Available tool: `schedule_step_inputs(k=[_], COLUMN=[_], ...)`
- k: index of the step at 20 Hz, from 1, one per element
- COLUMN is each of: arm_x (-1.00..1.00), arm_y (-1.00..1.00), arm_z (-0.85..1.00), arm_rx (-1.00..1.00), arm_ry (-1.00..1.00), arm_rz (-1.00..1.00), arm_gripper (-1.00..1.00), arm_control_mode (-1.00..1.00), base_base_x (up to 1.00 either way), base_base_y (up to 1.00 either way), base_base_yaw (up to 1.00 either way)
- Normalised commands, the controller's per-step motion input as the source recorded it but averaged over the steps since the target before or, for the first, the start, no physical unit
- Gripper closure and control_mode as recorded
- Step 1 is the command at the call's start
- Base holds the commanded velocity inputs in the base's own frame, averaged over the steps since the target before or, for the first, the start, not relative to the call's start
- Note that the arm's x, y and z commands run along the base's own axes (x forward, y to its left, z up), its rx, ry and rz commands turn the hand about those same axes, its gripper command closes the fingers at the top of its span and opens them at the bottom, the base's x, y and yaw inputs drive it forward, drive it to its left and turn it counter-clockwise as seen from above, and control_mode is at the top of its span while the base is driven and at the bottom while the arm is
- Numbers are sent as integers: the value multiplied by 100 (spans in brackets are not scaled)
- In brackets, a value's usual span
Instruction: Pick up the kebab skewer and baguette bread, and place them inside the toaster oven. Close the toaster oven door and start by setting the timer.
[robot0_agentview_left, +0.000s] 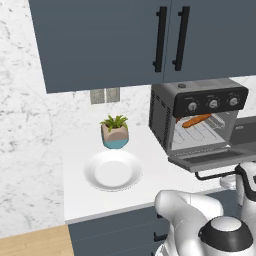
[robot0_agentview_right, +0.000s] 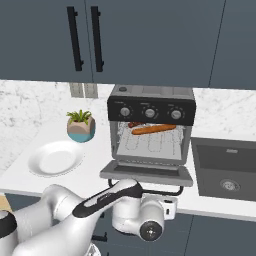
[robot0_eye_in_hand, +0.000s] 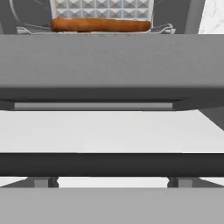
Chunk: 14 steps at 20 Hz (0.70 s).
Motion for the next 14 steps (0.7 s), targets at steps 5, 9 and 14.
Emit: schedule_step_inputs(k=[5,9,14], arm_x=[21,30,32], arm_y=[17,20,17], arm_z=[45,42,43], arm_rx=[0,0,0], arm_ry=[-1,0,0], arm_rz=[0,0,0], arm_gripper=[-100,-100,-100], arm_control_mode=[-100,-100,-100], base_base_x=[0,0,0], base_base_y=[0,0,0], base_base_yaw=[0,0,0])
